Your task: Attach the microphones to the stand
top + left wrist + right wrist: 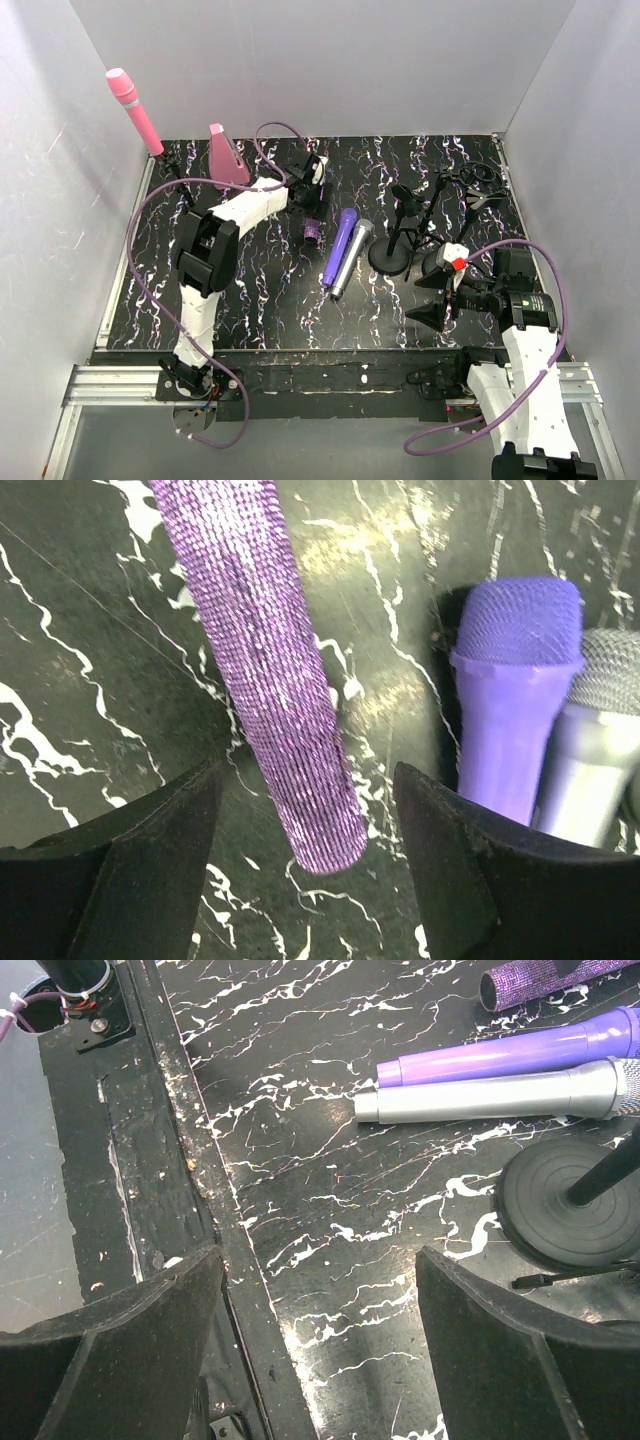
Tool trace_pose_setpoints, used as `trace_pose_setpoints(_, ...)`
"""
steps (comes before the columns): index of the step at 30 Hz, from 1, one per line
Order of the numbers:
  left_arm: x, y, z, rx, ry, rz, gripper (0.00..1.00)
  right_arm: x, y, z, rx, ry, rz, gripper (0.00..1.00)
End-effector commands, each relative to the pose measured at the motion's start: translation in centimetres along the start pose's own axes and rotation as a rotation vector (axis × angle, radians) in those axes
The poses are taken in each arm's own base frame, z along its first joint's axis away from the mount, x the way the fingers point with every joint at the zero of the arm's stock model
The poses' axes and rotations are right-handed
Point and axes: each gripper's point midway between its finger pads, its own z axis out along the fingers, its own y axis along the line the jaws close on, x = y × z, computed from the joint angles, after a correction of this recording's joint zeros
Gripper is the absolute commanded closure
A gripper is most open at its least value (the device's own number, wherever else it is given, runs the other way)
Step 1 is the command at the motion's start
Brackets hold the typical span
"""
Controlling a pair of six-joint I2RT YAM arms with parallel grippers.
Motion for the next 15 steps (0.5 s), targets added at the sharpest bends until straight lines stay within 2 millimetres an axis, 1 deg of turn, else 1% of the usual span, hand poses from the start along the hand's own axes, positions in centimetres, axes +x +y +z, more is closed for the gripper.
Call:
trace_pose_setpoints(1,-1.5,1.4,0.3,-0.109,-0.024,0.005,0.31,-0.6,0.0,0.1,-0.009,-0.027,-0.017,0.15)
trace_pose_setpoints(5,-1.4,2.2,1.2,-0.158,-0.014,0.012,0.32,-0.6,0.0,0.1,-0.012,-0.029,-0.019,0.15)
trace_pose_setpoints(8,-0.6,2.4,2.2,-0.170,0.019,0.012,0.32,-0.6,0.0,0.0,-0.010,-0.030,-0.020,0.15)
trace_pose_setpoints(11,0.2,2.4,3.0,-0.176,0.042,0.013,0.36,-0.6,-0.1,0.0,-0.009,-0.030,-0.018,0.15)
trace_pose_setpoints(13,0.6,2.4,3.4,-0.174,0.054,0.014,0.41,-0.6,0.0,0.0,-0.009,-0.030,-0.018,0.15)
trace_pose_setpoints(15,1.0,2.3,3.6,-0.169,0.066,0.014,0.49,-0.6,0.0,0.0,-0.010,-0.030,-0.018,0.15)
